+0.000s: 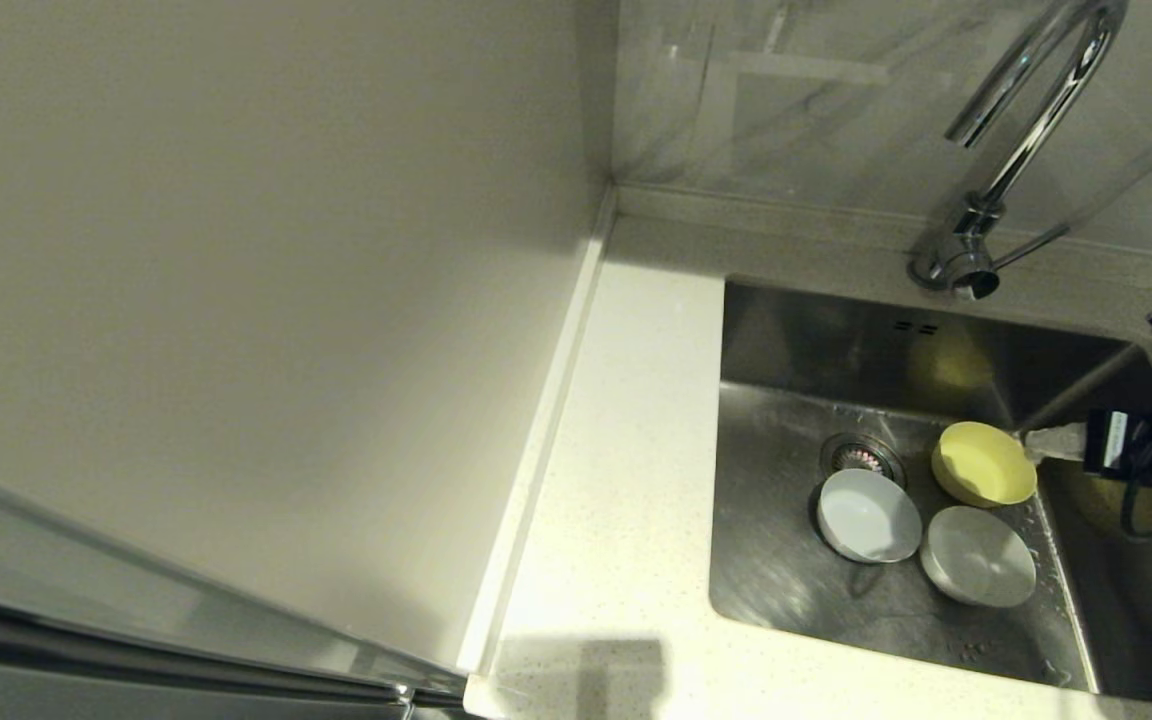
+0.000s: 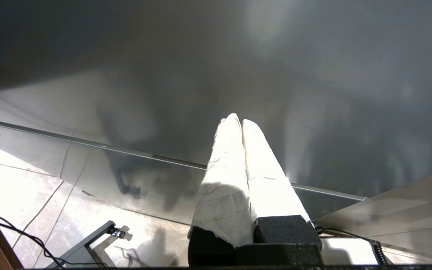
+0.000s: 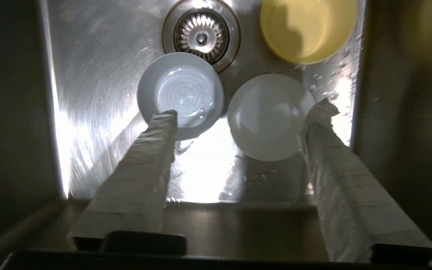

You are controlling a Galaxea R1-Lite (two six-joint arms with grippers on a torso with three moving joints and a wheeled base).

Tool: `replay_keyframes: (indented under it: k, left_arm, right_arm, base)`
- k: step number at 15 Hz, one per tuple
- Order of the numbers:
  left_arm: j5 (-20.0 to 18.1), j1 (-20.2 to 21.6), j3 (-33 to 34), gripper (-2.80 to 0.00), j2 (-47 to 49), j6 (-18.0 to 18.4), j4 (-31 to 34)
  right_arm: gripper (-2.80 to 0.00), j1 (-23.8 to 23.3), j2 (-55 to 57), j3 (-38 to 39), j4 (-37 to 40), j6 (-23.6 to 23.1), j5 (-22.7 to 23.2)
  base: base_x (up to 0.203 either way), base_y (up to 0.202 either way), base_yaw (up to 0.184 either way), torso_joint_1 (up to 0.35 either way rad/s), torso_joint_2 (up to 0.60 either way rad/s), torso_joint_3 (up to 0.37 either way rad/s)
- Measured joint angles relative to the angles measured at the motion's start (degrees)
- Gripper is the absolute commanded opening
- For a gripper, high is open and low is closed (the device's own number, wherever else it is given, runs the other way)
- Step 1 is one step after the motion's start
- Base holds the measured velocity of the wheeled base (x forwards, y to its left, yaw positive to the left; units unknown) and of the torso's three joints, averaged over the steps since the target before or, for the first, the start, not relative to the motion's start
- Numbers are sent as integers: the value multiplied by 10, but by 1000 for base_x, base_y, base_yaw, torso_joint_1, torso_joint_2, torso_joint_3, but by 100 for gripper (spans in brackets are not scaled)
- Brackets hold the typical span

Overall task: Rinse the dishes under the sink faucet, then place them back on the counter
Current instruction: Put a bowl back to the table from the sink

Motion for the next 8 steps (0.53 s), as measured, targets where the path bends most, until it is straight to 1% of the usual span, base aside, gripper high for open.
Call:
replay_keyframes:
  k: [1, 3, 4, 5, 8]
  left_arm:
    - [0, 0, 0, -280, 0, 0, 0]
    - [0, 0, 0, -280, 0, 0, 0]
    - [-1, 0, 0, -280, 0, 0, 0]
    - [-1, 0, 0, -280, 0, 0, 0]
    - [-1, 0, 0, -280, 0, 0, 0]
  right_arm:
    - [0, 12, 33, -16, -1, 20, -19]
    - [0, 39, 99, -51, -3, 63, -83]
    - [0, 49, 125, -67, -3, 79, -113]
    - [0, 56, 150, -79, -5, 86, -132]
    - [0, 64, 212, -102, -12, 89, -141]
  base:
    - [0, 0, 0, 0, 0, 0]
    - [0, 0, 0, 0, 0, 0]
    - [0, 0, 0, 0, 0, 0]
    - [0, 0, 0, 0, 0, 0]
    - [0, 0, 0, 0, 0, 0]
